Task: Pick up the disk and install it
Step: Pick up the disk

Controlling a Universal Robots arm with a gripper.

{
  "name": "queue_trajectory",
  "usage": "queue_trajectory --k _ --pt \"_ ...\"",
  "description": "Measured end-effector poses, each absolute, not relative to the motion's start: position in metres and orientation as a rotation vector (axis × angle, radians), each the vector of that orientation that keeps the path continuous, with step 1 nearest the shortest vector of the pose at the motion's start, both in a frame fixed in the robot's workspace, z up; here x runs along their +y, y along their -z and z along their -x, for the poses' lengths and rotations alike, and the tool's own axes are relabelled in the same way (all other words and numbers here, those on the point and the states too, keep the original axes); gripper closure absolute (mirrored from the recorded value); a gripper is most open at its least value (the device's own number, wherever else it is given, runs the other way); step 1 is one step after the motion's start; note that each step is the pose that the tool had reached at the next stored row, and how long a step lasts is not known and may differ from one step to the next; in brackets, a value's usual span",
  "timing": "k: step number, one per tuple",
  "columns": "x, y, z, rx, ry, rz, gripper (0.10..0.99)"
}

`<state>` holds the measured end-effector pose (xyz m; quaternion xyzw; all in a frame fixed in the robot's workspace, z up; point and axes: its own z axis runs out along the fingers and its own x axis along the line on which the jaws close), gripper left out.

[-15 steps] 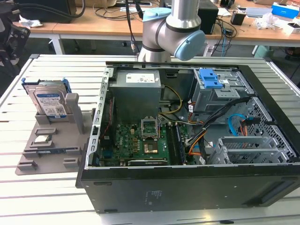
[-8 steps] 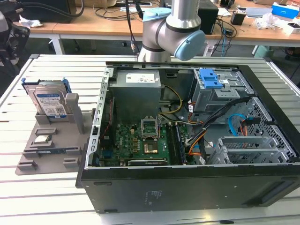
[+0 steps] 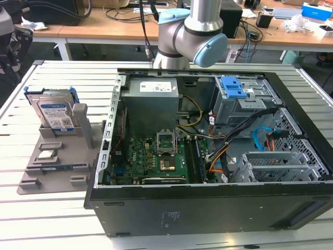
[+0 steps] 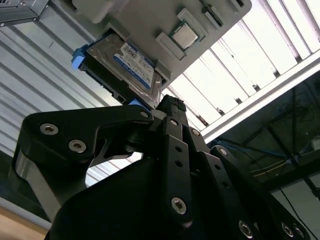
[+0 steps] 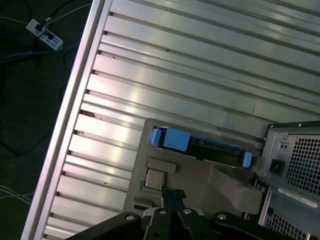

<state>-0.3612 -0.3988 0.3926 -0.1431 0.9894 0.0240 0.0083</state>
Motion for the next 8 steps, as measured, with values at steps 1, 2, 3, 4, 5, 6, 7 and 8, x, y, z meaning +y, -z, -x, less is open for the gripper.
queue_trajectory --k 1,2,3,4,5,6,7,8 --pt "-0.3989 -0.3927 0.3612 3.091 -0.075 0.457 0.984" --pt "-0.3989 -0.3927 0.3612 3.089 -0.075 0.468 0.984" --pt "-0.3988 -0.3927 0.3612 3.088 -0.075 0.477 0.984" --pt "-0.3988 -0.3927 0.3612 3.085 -0.075 0.496 0.984" --pt "-0.3988 -0.3927 0.3612 3.083 -0.075 0.509 0.984" --pt "-0.3989 -0.3927 0.3612 3.082 -0.076 0.518 0.984" --pt "-0.3988 -0.3927 0.3612 3.080 -0.076 0.531 0.984" --pt "-0.3988 -0.3927 0.3612 3.078 -0.076 0.542 0.984"
